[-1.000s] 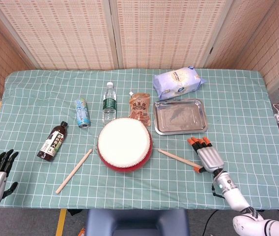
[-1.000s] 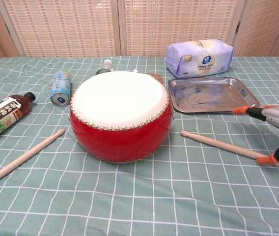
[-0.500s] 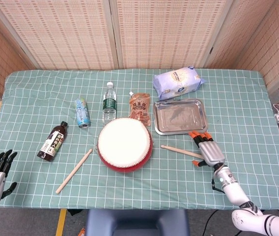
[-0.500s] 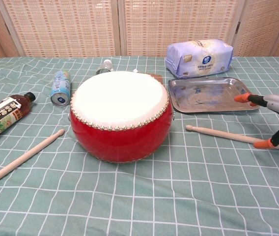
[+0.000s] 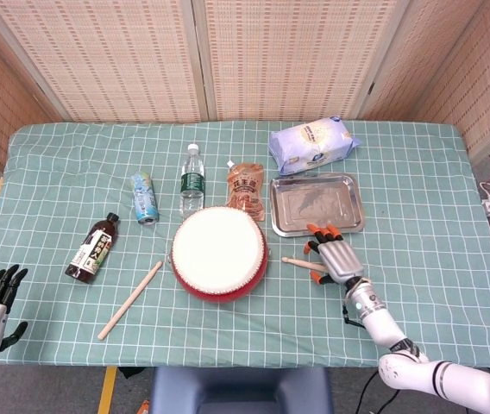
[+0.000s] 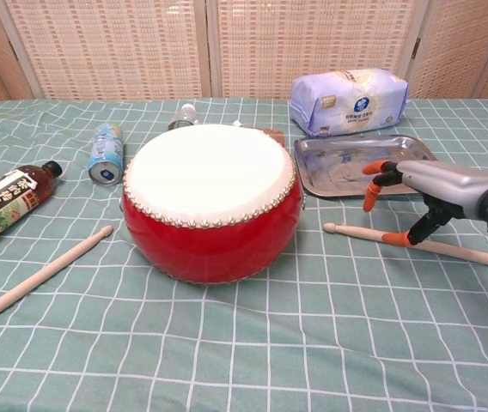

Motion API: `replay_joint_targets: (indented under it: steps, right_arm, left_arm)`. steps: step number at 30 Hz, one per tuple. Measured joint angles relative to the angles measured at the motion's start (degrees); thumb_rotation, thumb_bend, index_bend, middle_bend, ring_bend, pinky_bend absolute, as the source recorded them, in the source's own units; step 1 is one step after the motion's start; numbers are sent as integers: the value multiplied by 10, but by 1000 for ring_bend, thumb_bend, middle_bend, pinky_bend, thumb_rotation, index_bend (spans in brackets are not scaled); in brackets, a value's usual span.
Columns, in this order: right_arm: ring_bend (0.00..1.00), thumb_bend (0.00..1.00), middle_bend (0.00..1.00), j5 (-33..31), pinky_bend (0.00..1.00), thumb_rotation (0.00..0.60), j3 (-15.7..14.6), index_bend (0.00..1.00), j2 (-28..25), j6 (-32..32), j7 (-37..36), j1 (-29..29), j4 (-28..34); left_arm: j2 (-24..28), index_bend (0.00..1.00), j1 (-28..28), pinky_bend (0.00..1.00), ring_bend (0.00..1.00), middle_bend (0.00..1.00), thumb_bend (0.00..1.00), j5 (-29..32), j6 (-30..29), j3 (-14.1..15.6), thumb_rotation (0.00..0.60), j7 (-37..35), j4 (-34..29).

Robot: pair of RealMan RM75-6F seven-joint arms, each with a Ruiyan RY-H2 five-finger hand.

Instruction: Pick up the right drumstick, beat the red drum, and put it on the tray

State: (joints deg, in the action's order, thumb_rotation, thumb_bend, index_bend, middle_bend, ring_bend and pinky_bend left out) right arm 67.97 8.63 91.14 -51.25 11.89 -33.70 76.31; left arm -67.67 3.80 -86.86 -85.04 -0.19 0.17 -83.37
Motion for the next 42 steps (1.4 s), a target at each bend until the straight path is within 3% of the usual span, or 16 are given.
replay_joint_targets:
  steps: [7, 29, 36, 42]
  right_arm:
    - [0, 328, 25, -22, 0, 600, 2, 427, 31, 7, 27, -18, -27]
    - [0, 383, 42, -42, 0, 600, -1, 508, 55, 18, 41, -32, -57]
    - [0, 415, 76, -21, 0, 600, -4, 585, 52, 3, 23, -28, -49]
    - [0, 424, 96, 17, 0, 600, -5, 594, 29, -37, -7, -15, -4]
  left_arm:
    - [-1, 40, 0, 33, 0, 4, 226, -1, 2, 1, 600, -4, 5]
    - [-4, 42, 1, 33, 0, 4, 224, 0, 8, 2, 600, -13, 13]
    - [-6, 42, -1, 32, 0, 4, 225, 0, 6, 3, 600, -19, 19]
    - [-4, 42, -3, 33, 0, 4, 225, 0, 3, 2, 600, -21, 21]
